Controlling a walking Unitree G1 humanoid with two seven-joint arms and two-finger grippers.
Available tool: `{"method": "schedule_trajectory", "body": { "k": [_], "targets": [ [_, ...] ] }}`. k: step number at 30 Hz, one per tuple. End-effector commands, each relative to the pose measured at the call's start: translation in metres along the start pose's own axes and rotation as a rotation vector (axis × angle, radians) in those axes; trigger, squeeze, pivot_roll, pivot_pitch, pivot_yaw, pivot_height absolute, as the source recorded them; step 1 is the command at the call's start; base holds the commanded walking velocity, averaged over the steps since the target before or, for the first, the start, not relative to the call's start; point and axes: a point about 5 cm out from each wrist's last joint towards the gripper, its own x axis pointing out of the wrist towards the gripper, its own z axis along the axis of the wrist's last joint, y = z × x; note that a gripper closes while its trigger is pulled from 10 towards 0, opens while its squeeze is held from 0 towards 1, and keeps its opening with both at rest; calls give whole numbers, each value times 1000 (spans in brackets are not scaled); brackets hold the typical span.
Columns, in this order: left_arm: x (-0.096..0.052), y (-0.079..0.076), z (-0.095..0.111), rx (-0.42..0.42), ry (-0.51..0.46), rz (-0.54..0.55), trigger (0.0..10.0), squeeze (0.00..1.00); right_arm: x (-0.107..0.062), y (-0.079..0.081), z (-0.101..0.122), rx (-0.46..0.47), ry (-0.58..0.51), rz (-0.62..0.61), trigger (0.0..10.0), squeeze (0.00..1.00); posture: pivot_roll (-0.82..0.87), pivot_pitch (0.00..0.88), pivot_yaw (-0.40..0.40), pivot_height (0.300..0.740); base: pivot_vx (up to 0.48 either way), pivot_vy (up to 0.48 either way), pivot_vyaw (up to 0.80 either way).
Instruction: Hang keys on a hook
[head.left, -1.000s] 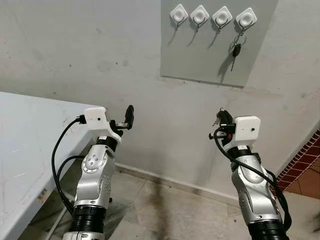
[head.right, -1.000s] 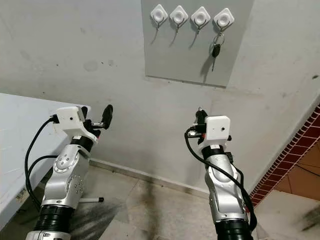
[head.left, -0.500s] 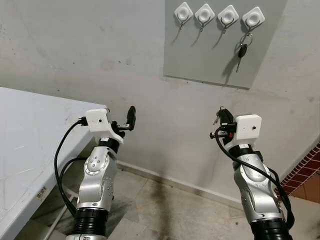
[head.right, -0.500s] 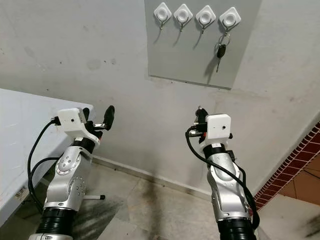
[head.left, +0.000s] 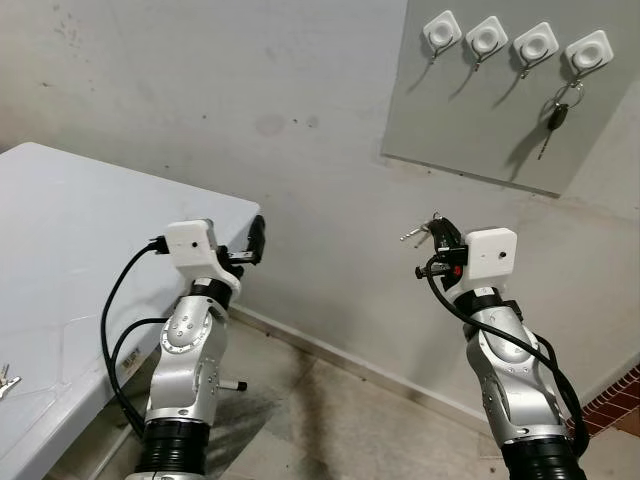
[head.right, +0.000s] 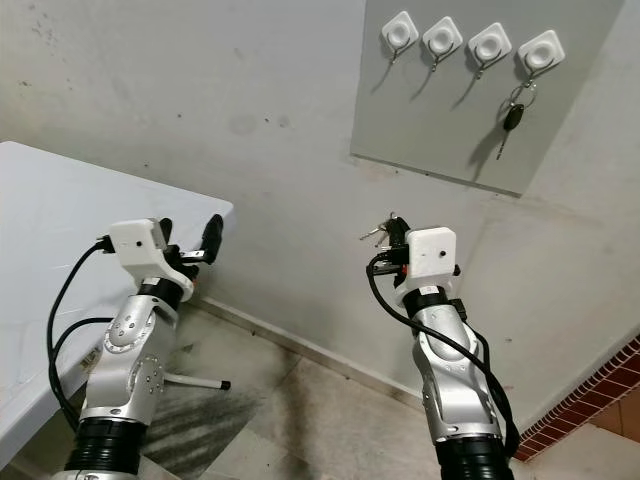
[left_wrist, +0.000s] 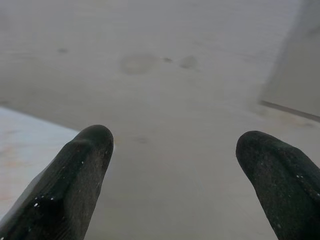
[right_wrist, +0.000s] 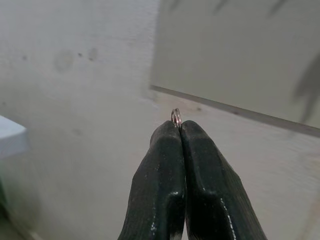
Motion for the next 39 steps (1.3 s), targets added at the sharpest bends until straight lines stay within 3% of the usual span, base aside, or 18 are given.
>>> {"method": "schedule_trajectory", "body": {
  "k": [1, 5, 15, 26, 30, 39],
  "targets": [
    [4, -6, 1, 9, -5, -40, 10000, 0, 2, -4, 6, -14, -19, 0, 10000, 0, 0, 8, -38, 740, 0, 0, 0],
    [6, -11, 0, -31, 7, -60, 10000, 0, 5, -4, 8, -24, -24, 11, 10000, 0, 1, 13, -37, 740, 0, 203, 0],
    [6, -16, -2, -41, 4, -39, 10000, 0, 14, -4, 9, -42, -26, 41, 10000, 0, 19, 21, -38, 740, 0, 459, 0],
    [15, -13, 2, -43, -16, 4, 10000, 0, 26, 0, 13, -42, -72, 63, 10000, 0, -7, 0, -9, 740, 0, 0, 0],
    [21, -8, 6, -37, -35, 26, 10000, 0, 25, -4, 12, -25, -68, 27, 10000, 0, -14, 0, -20, 740, 0, 0, 0],
    [19, 1, 9, -46, -64, 80, 10000, 0, 20, -15, 3, -6, -13, -58, 10000, 0, -6, 0, -41, 740, 0, 0, -174]
  ]
}}
